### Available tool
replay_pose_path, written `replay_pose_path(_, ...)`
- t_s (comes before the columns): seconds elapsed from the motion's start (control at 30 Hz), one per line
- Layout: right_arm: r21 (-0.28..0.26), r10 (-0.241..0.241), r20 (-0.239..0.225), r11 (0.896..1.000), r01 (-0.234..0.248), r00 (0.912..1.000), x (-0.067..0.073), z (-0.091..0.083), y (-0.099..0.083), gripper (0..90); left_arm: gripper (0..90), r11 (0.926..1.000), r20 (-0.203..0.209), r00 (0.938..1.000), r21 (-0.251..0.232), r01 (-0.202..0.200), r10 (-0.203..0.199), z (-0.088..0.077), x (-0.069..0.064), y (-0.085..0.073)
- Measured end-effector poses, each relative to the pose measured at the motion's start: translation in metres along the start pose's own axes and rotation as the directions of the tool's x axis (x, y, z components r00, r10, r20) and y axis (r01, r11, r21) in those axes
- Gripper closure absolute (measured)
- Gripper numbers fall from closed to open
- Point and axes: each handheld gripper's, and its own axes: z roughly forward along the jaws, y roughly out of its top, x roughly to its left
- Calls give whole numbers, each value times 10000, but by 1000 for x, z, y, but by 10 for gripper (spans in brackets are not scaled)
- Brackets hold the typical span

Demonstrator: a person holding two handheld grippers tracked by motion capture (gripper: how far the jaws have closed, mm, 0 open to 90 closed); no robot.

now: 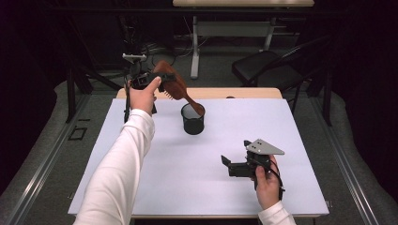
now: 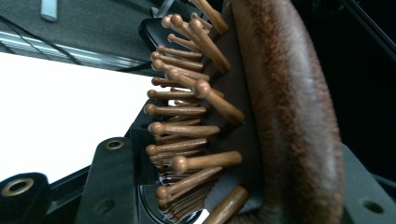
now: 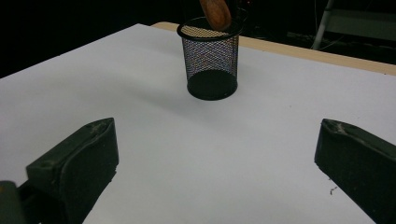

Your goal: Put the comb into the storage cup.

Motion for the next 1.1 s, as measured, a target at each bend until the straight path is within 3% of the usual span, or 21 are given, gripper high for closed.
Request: replay_pose_path(1.1,55,50,-38,10000,-49,10000,1,0,-1,0,483,9991,-478,9987,-405,157,-177,8,17,-8)
